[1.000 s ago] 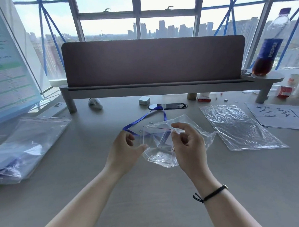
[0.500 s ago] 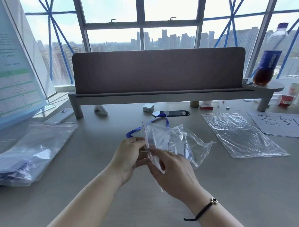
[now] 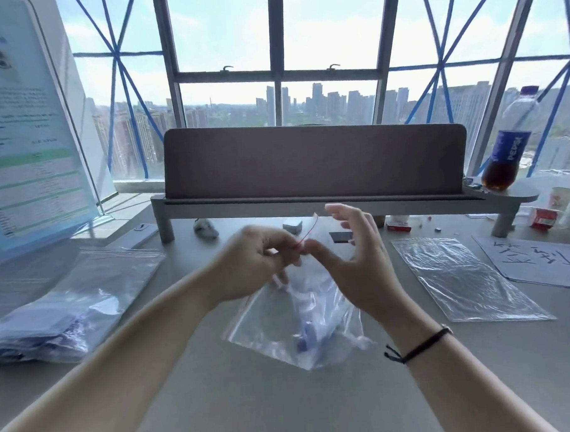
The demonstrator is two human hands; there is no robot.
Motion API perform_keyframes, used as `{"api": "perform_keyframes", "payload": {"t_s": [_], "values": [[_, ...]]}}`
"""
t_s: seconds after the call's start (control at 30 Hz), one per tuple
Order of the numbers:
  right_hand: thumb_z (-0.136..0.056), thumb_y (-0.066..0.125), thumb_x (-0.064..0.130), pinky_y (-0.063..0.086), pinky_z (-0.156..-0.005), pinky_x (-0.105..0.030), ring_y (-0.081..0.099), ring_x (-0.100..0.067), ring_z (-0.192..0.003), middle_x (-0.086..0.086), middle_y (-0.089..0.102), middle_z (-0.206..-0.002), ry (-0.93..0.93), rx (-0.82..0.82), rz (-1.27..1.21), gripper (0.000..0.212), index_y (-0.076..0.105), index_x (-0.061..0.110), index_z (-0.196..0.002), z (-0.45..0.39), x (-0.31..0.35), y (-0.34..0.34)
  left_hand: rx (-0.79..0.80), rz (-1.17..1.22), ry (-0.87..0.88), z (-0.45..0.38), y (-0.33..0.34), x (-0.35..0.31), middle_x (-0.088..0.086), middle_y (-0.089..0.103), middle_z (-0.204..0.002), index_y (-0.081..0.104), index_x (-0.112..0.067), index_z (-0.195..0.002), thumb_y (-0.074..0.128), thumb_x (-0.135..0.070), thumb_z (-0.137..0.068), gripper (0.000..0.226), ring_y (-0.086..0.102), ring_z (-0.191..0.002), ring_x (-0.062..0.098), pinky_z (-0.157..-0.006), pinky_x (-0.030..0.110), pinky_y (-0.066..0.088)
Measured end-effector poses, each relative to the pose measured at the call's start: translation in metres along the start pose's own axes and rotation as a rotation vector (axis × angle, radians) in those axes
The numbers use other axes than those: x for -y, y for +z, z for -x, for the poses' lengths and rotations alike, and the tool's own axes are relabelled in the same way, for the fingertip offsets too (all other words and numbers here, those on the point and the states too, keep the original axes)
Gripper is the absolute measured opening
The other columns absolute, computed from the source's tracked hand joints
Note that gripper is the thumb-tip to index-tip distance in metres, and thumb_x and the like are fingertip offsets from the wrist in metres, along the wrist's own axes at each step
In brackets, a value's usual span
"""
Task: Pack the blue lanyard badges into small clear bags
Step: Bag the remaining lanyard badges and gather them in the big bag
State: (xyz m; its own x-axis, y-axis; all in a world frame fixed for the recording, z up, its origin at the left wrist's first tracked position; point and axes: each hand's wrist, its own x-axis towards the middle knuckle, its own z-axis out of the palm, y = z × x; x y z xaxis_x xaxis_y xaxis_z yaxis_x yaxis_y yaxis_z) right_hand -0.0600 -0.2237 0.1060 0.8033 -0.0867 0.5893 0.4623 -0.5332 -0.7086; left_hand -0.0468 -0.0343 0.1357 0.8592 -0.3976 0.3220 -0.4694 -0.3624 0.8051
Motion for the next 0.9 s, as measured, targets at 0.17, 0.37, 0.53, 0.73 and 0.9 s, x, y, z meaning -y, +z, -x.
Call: {"api": "perform_keyframes", "payload": {"t_s": [0.17, 0.37, 0.53, 0.73, 0.9], "values": [[-0.079, 0.080, 0.022, 0.049, -0.084, -0.041, 0.065, -0.021, -0.080, -0.017, 0.074, -0.089, 0.054, 0.274, -0.504, 0.027, 0.072, -0.001, -0.089, -0.033, 0.040, -0.013, -0.004, -0.132, 0.115, -0.010, -0.041, -0.037, -0.005, 0.072, -0.071, 0.077, -0.017, -0.088, 0.070, -0.010, -0.092, 0.011, 0.060, -0.057, 0.010, -0.058, 0.030, 0.059], [-0.082, 0.079, 0.018, 0.050, -0.072, -0.036, 0.061, -0.019, -0.071, -0.008, 0.074, -0.082, 0.098, 0.288, -0.543, 0.011, 0.076, 0.008, -0.087, -0.043, 0.067, 0.003, -0.071, -0.219, 0.145, -0.005, -0.072, -0.051, 0.004, 0.076, -0.076, 0.079, -0.010, -0.089, 0.074, -0.013, -0.089, 0.006, 0.068, -0.060, 0.010, -0.059, 0.027, 0.060], [-0.082, 0.080, 0.016, 0.051, -0.066, -0.029, 0.062, -0.016, -0.068, -0.006, 0.073, -0.076, 0.048, 0.260, -0.508, 0.014, 0.076, 0.003, -0.087, -0.036, 0.080, 0.017, -0.050, -0.247, 0.126, 0.010, -0.089, -0.047, 0.001, 0.076, -0.077, 0.077, -0.018, -0.085, 0.073, -0.017, -0.090, 0.007, 0.072, -0.066, 0.014, -0.060, 0.027, 0.059], [-0.078, 0.081, 0.011, 0.051, -0.067, -0.031, 0.061, -0.018, -0.063, -0.010, 0.068, -0.066, 0.120, 0.191, -0.611, 0.025, 0.067, -0.010, -0.078, -0.035, 0.081, 0.023, -0.055, -0.234, 0.053, 0.031, -0.114, -0.031, 0.005, 0.076, -0.072, 0.076, -0.006, -0.083, 0.078, -0.009, -0.085, 0.003, 0.073, -0.065, 0.016, -0.064, 0.029, 0.060], [-0.067, 0.083, 0.024, 0.051, -0.073, -0.036, 0.063, -0.022, -0.068, -0.012, 0.070, -0.070, 0.165, 0.212, -0.634, 0.021, 0.074, 0.006, -0.072, -0.034, 0.080, 0.019, -0.081, -0.196, -0.004, 0.049, -0.138, -0.014, 0.008, 0.076, -0.071, 0.075, -0.008, -0.080, 0.078, -0.009, -0.084, 0.005, 0.074, -0.066, 0.023, -0.068, 0.034, 0.062]]}}
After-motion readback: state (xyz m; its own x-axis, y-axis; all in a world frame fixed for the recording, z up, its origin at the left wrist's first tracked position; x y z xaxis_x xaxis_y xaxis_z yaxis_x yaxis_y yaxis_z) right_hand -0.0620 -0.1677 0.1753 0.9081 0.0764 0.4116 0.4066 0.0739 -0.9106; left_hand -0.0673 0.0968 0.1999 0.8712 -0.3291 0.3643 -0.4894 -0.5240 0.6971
